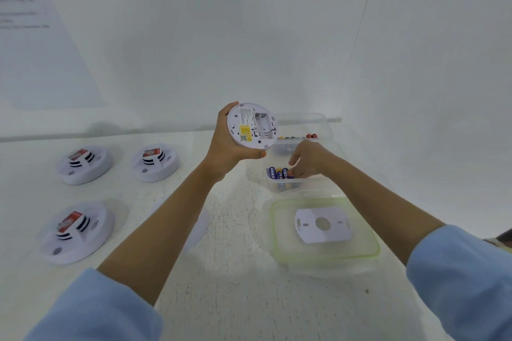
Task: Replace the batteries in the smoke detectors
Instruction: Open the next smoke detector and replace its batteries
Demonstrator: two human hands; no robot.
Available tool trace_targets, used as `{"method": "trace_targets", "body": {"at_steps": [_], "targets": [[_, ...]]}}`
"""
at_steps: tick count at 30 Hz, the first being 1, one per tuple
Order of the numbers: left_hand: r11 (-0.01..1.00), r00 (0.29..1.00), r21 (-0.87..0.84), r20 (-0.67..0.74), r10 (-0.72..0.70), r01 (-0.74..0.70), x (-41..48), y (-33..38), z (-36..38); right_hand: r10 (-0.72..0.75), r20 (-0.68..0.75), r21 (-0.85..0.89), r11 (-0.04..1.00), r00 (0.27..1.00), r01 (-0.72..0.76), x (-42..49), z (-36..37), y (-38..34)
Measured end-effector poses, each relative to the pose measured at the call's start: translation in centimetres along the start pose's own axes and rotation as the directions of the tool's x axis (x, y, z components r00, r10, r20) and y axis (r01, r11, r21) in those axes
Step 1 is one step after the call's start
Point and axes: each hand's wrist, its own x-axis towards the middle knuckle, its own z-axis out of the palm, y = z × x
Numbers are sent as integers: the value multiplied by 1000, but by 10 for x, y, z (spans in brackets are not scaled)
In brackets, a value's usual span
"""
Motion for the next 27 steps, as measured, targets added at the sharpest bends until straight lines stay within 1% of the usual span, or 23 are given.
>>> {"method": "trace_targets", "body": {"at_steps": [2, 4, 5, 7, 8, 9, 10, 12, 14, 16, 22, 25, 27], "targets": [[1000, 1000, -2, -17, -20, 20, 2, 1, -1, -17, 49, 10, 1000, 999, 16, -1, -12, -2], [1000, 999, -1, -29, -30, 30, 5, 1, -3, -34, 24, 7, 999, 999, 34, 3, -28, -2], [999, 999, 1, -33, -33, 33, 6, 1, -4, -55, -20, 28, 998, 998, 56, 7, -38, -3], [999, 999, 5, -33, -36, 36, 10, 2, -5, -96, -159, 80, 991, 983, 110, 18, -52, -6], [999, 999, 10, -34, -36, 37, 13, 2, -5, -116, -225, 82, 987, 967, 137, 27, -56, -9], [999, 999, 17, -37, -35, 36, 15, 2, -4, -135, -252, 64, 986, 958, 156, 36, -58, -11], [999, 999, 25, -39, -34, 35, 18, 3, -4, -157, -234, 24, 986, 960, 167, 45, -57, -14], [999, 999, 32, -39, -36, 37, 22, 1, -3, -179, -107, -63, 983, 978, 173, 64, -53, -18], [998, 998, 32, -39, -43, 45, 27, -2, -3, -161, 22, -108, 981, 987, 163, 77, -49, -22], [998, 998, 29, -39, -50, 51, 30, -5, -4, -145, 77, -163, 974, 986, 156, 87, -47, -23], [998, 998, 32, -30, -49, 50, 38, -12, -3, -190, 98, -288, 934, 977, 211, 103, -37, -20], [998, 999, 41, -22, -46, 47, 39, -12, -2, -233, 96, -285, 925, 968, 251, 107, -35, -17], [998, 999, 45, -23, -49, 50, 39, -13, -2, -264, 67, -221, 936, 962, 272, 103, -41, -15]]}}
